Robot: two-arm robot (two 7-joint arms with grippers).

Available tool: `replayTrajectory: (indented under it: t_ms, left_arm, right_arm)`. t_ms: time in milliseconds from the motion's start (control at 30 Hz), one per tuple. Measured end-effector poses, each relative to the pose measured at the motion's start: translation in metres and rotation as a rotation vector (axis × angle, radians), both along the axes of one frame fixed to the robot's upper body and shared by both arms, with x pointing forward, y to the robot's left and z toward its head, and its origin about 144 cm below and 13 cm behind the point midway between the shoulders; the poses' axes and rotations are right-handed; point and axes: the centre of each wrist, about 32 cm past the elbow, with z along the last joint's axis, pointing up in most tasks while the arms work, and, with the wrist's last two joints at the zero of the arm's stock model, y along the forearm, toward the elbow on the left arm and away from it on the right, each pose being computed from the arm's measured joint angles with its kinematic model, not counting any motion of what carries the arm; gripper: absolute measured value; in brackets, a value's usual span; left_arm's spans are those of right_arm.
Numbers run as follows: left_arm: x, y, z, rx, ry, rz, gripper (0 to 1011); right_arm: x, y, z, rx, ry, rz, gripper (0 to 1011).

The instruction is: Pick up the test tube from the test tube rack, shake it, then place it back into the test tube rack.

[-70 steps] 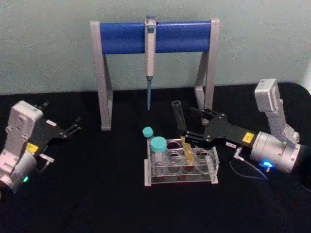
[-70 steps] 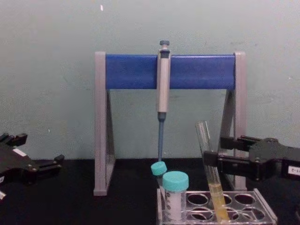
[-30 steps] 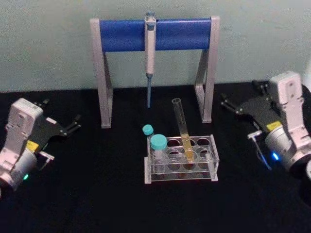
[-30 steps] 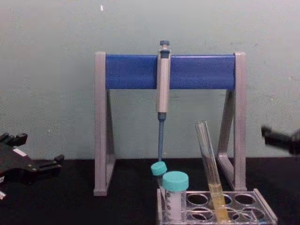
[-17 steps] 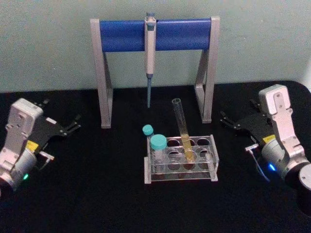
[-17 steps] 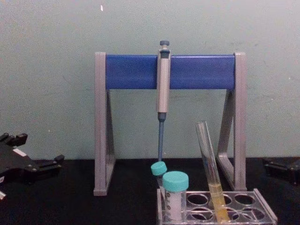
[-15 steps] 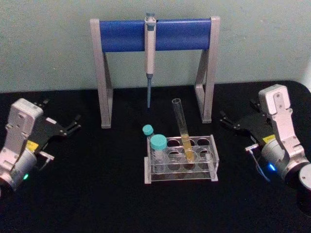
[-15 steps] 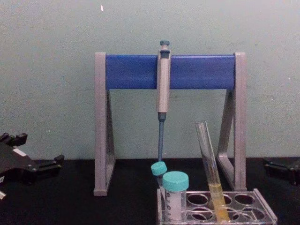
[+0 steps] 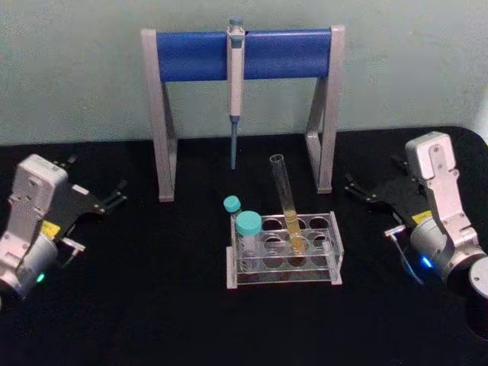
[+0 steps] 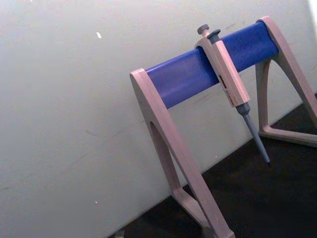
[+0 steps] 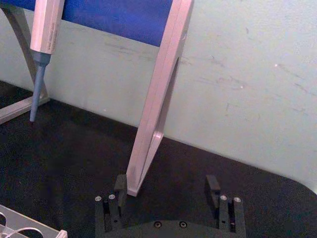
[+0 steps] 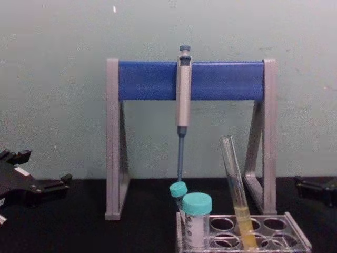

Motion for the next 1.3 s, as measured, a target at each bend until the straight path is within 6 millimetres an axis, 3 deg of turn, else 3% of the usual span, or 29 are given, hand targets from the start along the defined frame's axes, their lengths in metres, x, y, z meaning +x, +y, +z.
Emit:
replayTrajectory:
  t_ms: [1300]
  left_arm:
    - [0.0000,0.0000,0.0000,0.000,0.000,0.000,1001]
  right_arm:
    - [0.0000,-0.0001,0.0004,0.000,-0.003,0.001,1000]
